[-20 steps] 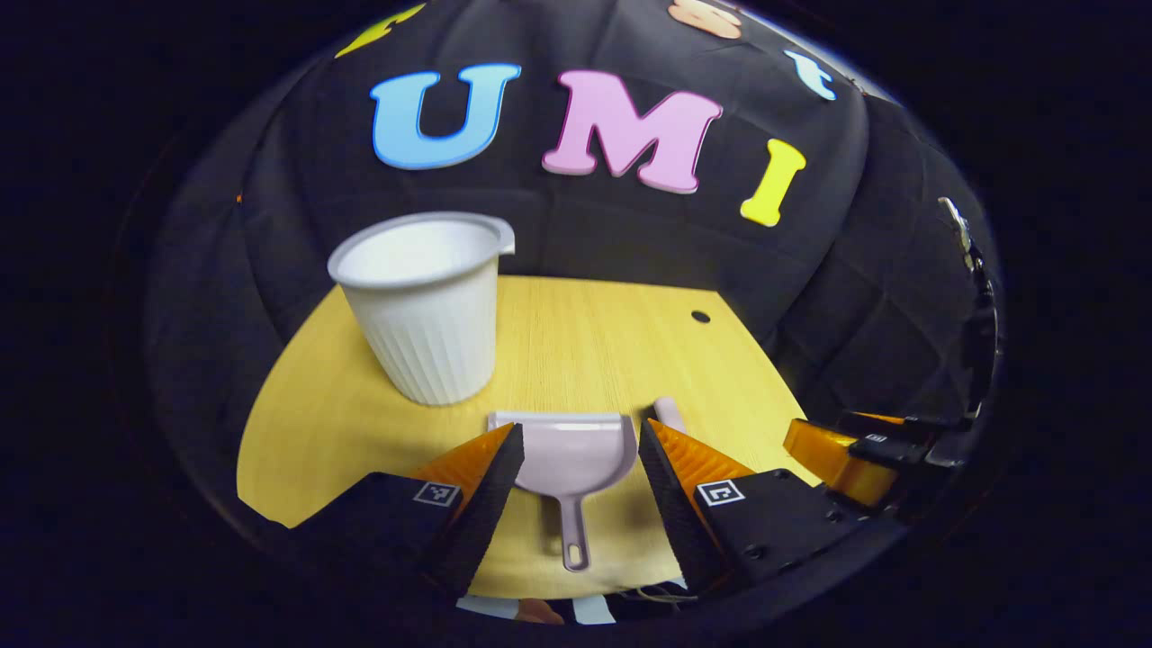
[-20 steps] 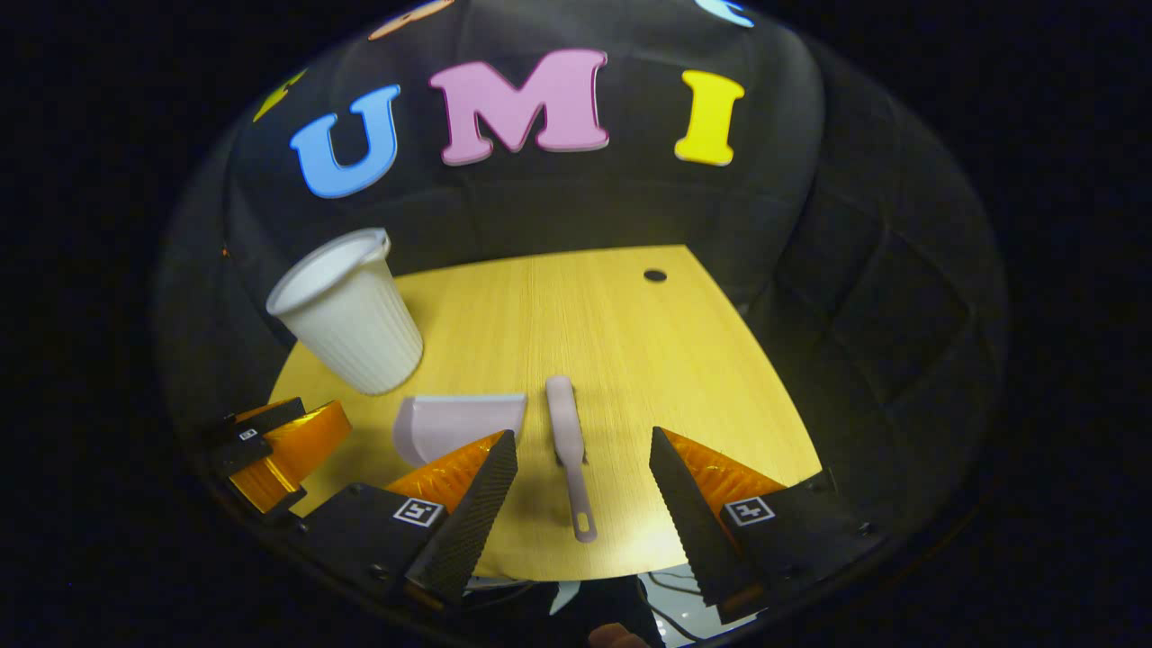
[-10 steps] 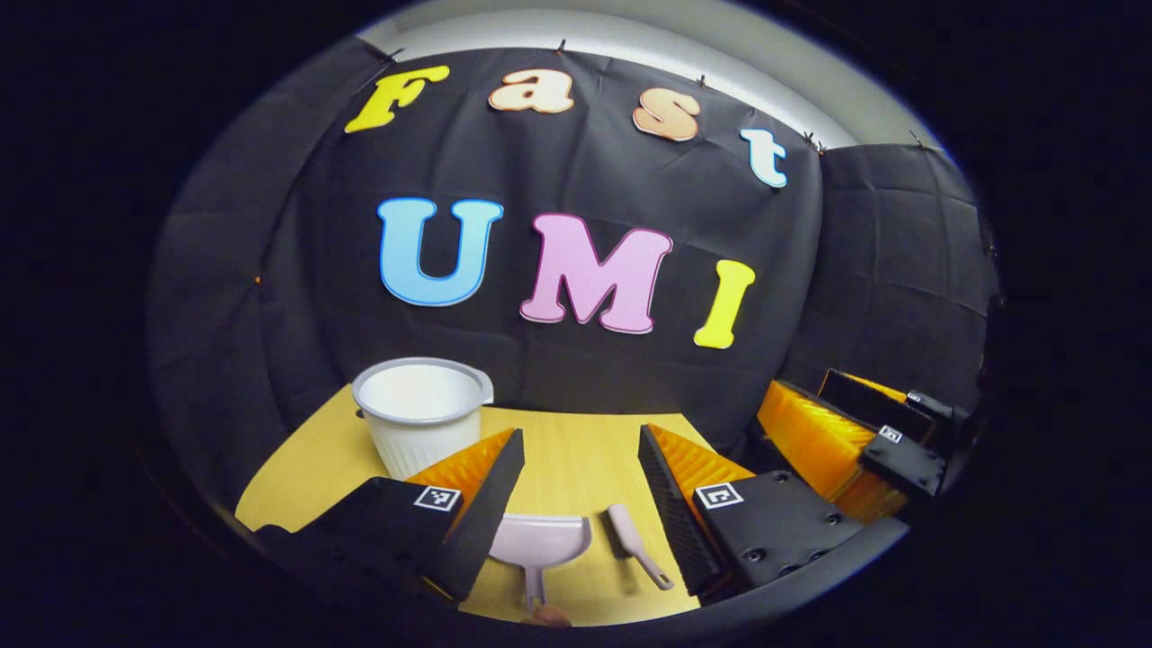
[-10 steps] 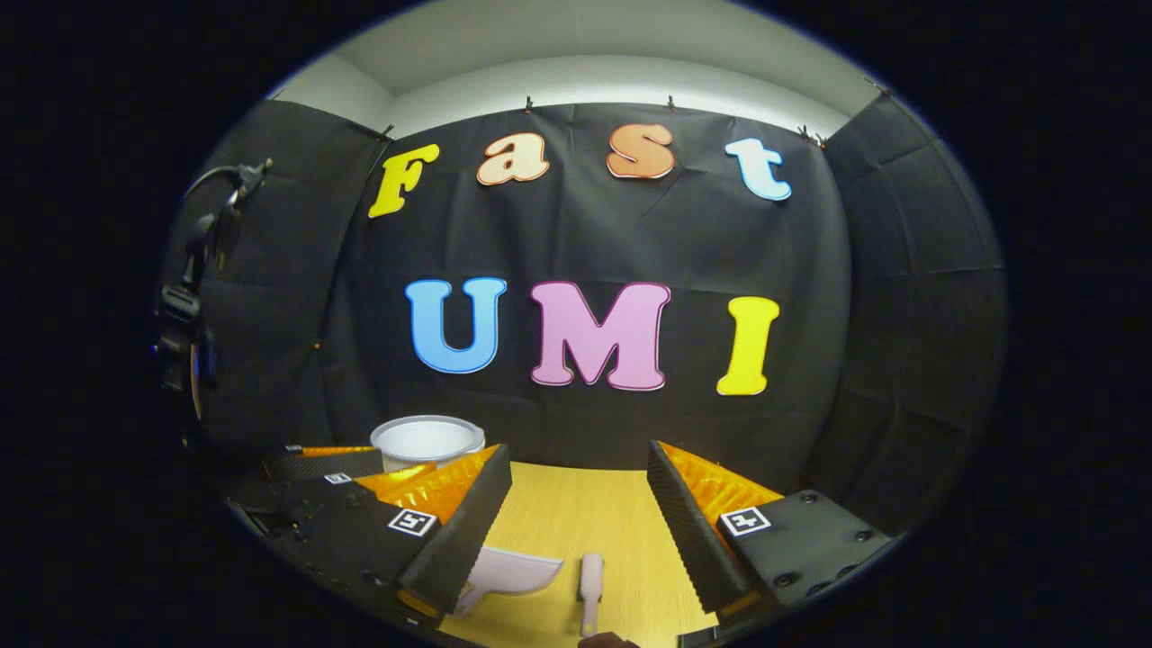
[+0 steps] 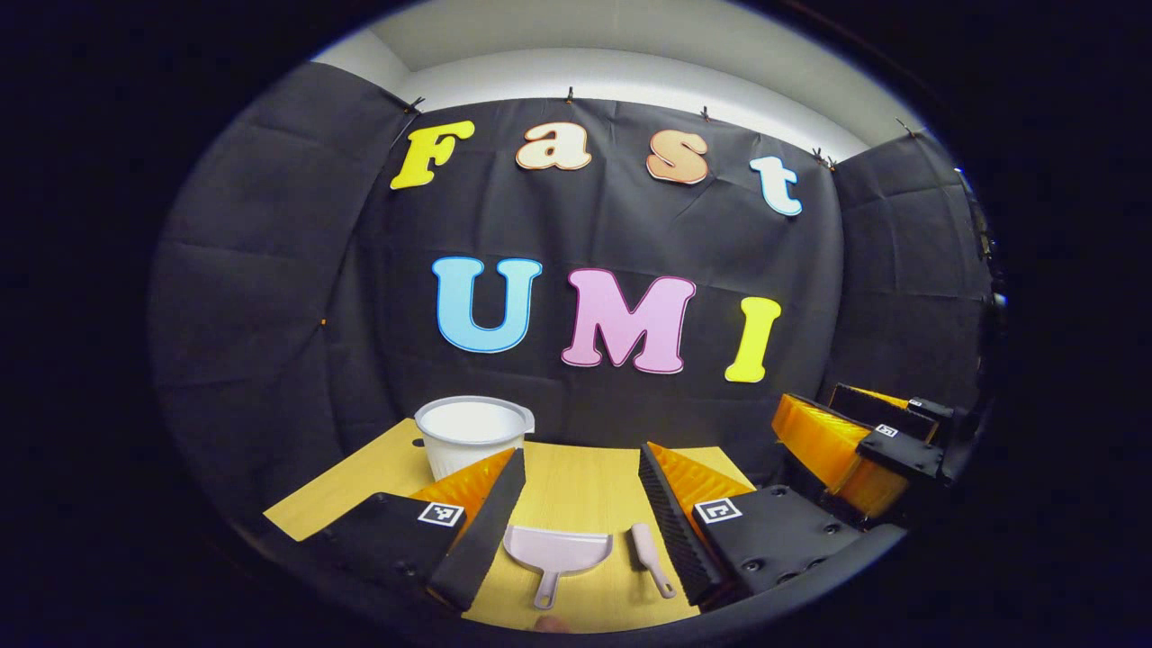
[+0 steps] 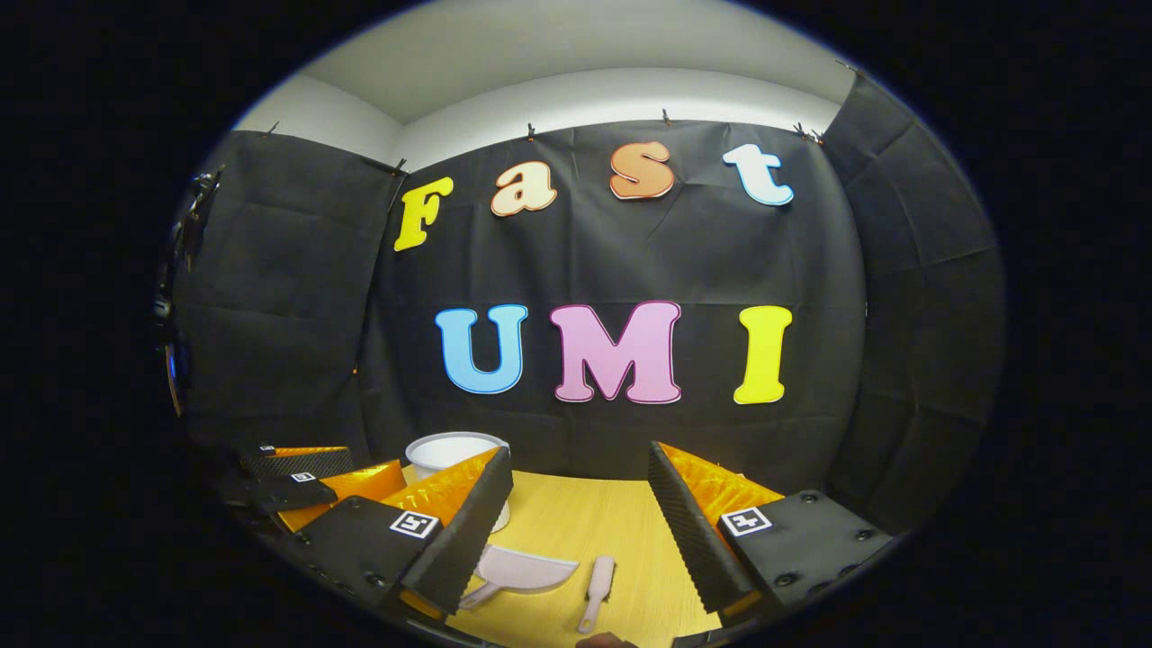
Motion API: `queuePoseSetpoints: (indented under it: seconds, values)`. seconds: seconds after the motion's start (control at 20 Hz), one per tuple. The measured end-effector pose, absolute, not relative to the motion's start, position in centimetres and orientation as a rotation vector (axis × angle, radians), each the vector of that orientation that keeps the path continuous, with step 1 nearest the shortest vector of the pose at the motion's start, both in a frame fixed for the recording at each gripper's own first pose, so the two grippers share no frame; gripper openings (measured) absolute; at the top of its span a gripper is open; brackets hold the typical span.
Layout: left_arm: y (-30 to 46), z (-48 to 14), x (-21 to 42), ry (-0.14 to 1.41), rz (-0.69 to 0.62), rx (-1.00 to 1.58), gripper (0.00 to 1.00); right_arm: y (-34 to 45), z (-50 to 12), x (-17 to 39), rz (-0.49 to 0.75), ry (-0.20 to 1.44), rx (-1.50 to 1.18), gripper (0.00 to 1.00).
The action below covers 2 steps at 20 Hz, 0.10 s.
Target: Pick up the small broom and dustpan from the desktop, sweep the trash into the dustpan with the broom, and then empty the trash into the garbage bin.
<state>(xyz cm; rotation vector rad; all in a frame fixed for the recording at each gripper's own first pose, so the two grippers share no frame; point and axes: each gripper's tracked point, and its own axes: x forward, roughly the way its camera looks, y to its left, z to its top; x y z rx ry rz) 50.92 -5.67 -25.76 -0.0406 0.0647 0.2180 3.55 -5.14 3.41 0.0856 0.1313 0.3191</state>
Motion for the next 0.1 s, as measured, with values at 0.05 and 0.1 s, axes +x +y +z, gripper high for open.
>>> queuePoseSetpoints:
  seconds: [0.05,0.1]
  values:
    - [-5.86,-25.71,50.92,0.068,0.210,-0.034,0.76,-5.12,3.72,3.19,0.309,0.126,0.096,0.95]
    - [-5.94,-25.76,50.73,0.075,0.201,-0.029,0.76,-5.06,4.09,2.83,0.303,0.121,0.109,0.95]
